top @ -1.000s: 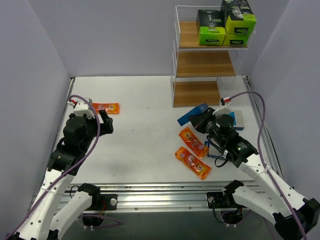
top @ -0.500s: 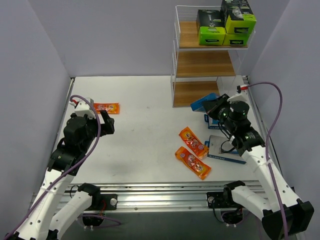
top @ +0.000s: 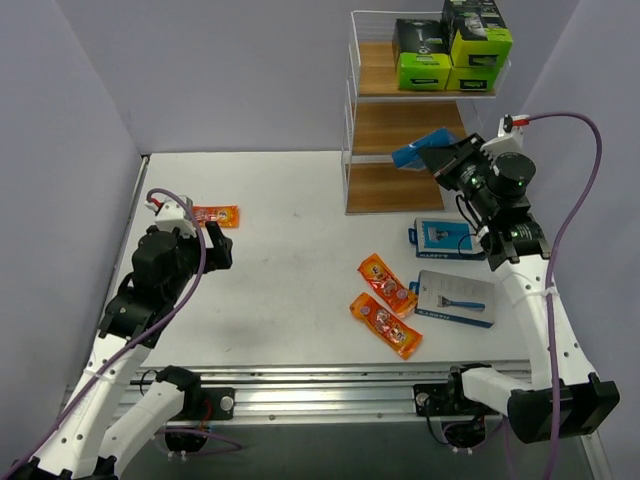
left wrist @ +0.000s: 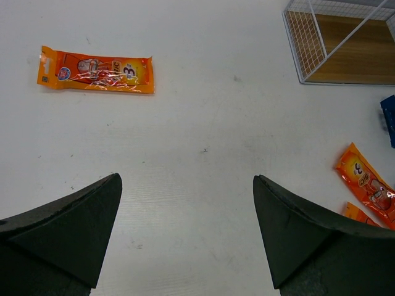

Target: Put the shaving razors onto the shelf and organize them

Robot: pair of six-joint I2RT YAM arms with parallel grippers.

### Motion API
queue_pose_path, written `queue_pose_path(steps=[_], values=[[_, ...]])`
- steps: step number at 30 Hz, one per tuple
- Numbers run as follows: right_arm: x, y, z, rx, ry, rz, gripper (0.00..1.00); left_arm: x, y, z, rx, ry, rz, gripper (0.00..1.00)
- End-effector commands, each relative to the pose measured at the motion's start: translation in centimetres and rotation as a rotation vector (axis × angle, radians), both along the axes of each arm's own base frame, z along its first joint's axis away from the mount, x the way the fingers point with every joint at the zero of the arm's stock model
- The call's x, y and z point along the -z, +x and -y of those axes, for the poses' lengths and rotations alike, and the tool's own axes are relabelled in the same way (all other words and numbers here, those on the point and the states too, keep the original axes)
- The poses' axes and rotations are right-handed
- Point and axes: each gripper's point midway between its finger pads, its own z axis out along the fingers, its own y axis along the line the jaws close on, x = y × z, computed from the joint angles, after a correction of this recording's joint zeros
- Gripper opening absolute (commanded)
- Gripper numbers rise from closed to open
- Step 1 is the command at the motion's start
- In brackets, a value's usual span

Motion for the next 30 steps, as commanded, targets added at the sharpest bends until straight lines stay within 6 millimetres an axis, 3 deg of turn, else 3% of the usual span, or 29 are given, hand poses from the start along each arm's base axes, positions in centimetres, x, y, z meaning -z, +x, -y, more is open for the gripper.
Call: queue_pose_path(steps=[1, 6, 15, 23, 25, 30], values=[[-6.0, -0.2, -0.3, -0.049, -0.001, 0.18, 0.0, -1.0, 0.5, 0.5, 0.023, -0.006, 0.038, 0.96], [-7.4, 0.5, -0.3, -0.074, 0.012, 0.221, 0.0, -0.8, 0.5, 0.6, 0.028, -0.006, 0.035, 0.96], [-7.3, 2.0, -0.1, -0.118, 0.031, 0.255, 0.0, -0.5, 0.8, 0.7, 0.026, 0.003, 0.021, 0.96], [-9.3, 2.0, -0.7, -0.201, 0.085, 0.358, 0.0, -0.1, 1.1, 0.6, 0.021, 0.011, 0.006, 0.96], [-9.7, 2.4, 0.2, -0.19, 0.099, 0.377, 0.0, 0.1, 1.1, 0.7, 0.021, 0.014, -0.001, 0.97], [-9.0, 2.6, 0.4, -0.195, 0.11, 0.376, 0.0, 0.2, 1.2, 0.7, 0.024, 0.014, -0.006, 0.97]])
